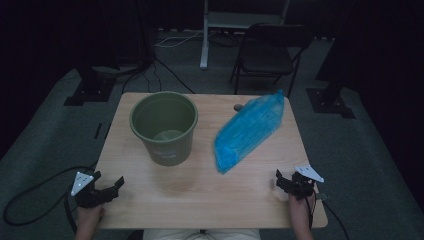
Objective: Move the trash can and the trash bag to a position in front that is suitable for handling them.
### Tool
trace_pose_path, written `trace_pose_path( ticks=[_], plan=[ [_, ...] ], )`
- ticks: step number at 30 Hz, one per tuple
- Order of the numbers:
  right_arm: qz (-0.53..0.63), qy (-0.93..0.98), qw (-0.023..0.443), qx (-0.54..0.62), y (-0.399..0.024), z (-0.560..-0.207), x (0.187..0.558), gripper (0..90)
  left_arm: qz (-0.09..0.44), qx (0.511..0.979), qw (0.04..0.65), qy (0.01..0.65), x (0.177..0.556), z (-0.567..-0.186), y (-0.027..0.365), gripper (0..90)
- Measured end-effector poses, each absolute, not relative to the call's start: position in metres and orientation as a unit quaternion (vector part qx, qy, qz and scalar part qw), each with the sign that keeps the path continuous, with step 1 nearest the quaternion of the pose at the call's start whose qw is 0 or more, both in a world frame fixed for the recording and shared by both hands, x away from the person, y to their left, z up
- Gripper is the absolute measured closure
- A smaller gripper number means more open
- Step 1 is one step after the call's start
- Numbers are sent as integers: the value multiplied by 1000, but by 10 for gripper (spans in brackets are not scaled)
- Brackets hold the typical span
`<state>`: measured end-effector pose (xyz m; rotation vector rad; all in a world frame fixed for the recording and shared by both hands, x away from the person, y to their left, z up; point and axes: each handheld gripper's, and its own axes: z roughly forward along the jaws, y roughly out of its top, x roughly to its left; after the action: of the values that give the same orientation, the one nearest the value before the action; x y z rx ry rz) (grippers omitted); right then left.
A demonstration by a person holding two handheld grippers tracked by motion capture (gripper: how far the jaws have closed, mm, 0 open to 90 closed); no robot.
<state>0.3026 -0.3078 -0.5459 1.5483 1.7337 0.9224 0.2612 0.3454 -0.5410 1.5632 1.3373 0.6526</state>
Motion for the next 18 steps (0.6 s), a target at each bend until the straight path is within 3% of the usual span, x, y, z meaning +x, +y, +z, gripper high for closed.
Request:
trace_pose_path(
  ticks=[4, 9, 18],
  plan=[
    [341, 669, 310, 583, -305, -546, 306, 128, 266, 640, 465, 551, 266, -541, 347, 10],
    [367, 678, 261, 581, -294, -544, 316, 128, 276, 649, 448, 549, 270, -540, 350, 10],
    [381, 691, 264, 555, -259, -529, 353, 129, 281, 652, 438, 551, 300, -537, 349, 10]
  ],
)
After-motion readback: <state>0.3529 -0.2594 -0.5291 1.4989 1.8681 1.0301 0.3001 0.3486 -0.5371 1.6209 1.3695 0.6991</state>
